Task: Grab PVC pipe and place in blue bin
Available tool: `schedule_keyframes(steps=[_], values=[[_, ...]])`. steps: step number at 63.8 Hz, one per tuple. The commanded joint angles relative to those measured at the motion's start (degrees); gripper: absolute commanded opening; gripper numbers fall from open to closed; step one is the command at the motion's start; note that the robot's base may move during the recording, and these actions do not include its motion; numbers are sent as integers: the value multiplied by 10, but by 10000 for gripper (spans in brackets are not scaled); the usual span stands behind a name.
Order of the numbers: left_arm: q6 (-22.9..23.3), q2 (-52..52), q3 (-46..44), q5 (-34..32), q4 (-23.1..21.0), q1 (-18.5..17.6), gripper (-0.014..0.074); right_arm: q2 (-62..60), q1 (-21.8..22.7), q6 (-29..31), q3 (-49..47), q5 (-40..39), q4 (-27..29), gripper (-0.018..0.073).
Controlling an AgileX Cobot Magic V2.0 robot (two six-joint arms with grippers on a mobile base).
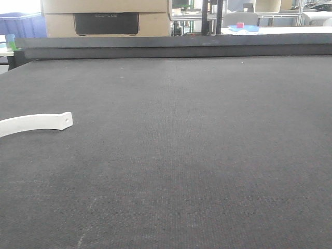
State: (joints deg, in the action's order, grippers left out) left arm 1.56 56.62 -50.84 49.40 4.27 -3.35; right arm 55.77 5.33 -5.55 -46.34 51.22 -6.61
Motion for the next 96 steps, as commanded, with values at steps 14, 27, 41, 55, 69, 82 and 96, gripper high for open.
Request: schedule_keyframes(steps=[14,27,41,55,69,82,96], values=[[1,95,-5,-7,-13,2,-111,138,2,1,-5,2,5,-167],[1,106,-5,-6,-14,2,-111,211,2,1,-45,33,27,-167],[1,106,-5,-7,-14,2,-111,309,2,1,-110,70,57,-157],[1,106,-5,-7,-15,2,-111,367,2,1,-143,82,97,74],[1,106,-5,-7,-15,2,-111,400,2,1,-143,63,100,162],[1,106,-5,-6,-36,2,-111,406,2,1,-143,74,100,162],[1,106,-5,-6,-51,2,-111,411,2,1,-143,51,98,162]])
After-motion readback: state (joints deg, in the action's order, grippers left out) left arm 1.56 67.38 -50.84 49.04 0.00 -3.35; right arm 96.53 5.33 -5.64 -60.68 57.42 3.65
